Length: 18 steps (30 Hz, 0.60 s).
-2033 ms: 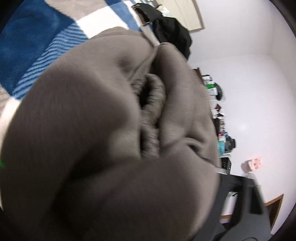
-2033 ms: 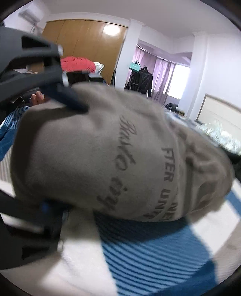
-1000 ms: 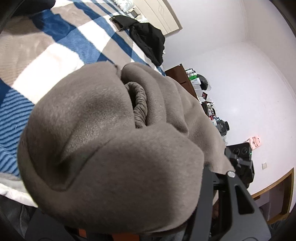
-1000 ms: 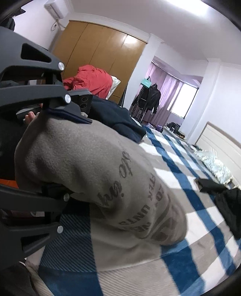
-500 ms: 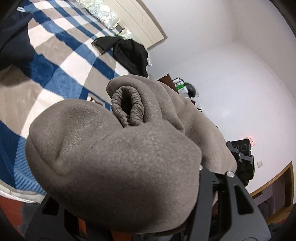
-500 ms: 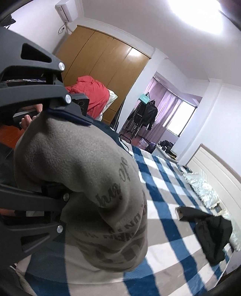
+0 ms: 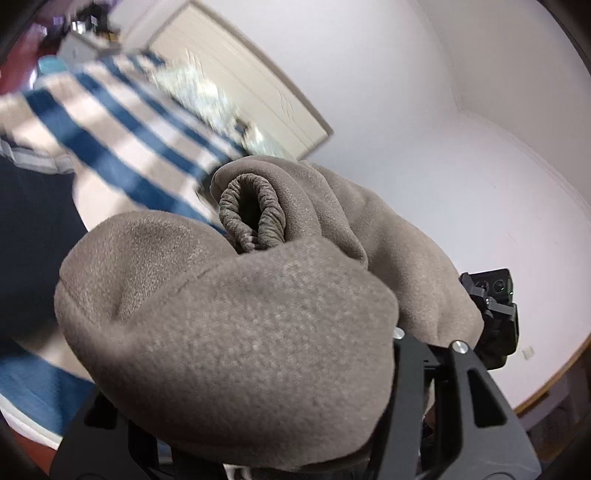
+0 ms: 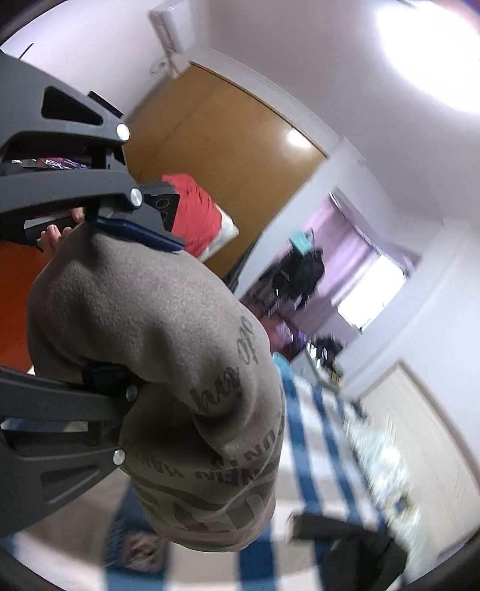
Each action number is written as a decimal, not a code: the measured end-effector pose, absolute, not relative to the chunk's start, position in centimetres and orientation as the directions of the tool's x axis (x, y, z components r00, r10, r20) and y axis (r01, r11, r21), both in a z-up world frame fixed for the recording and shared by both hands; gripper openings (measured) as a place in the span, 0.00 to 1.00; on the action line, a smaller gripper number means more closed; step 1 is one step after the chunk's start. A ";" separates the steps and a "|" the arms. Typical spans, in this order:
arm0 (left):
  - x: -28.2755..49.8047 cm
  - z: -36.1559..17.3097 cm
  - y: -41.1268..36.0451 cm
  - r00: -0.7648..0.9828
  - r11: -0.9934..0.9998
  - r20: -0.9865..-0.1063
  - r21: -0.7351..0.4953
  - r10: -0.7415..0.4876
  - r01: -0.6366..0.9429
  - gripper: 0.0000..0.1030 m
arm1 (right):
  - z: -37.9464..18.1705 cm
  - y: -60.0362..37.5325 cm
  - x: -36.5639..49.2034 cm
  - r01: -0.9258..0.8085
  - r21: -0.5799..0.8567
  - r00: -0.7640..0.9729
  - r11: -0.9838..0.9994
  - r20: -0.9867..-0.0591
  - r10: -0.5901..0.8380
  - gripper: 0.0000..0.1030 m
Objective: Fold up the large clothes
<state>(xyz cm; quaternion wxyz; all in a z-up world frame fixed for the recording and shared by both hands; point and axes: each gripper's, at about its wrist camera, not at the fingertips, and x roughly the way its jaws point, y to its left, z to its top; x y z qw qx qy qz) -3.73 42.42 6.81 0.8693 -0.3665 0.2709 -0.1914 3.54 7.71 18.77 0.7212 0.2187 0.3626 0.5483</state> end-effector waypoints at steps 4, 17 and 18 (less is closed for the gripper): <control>-5.1 12.7 51.2 0.851 0.730 -0.348 -0.681 -0.394 0.060 0.49 | 22.7 17.8 5.6 -0.701 0.690 0.029 0.178 -0.222 0.975 0.48; -9.8 6.5 72.3 0.839 0.782 -0.543 -0.517 0.013 -0.347 0.49 | 8.8 43.8 9.1 -0.639 0.768 -0.310 -0.037 -0.213 0.927 0.48; -10.1 2.8 72.7 0.828 0.764 -0.561 -0.531 0.008 -0.367 0.49 | 4.8 44.0 9.1 -0.608 0.794 -0.321 0.002 -0.247 0.914 0.48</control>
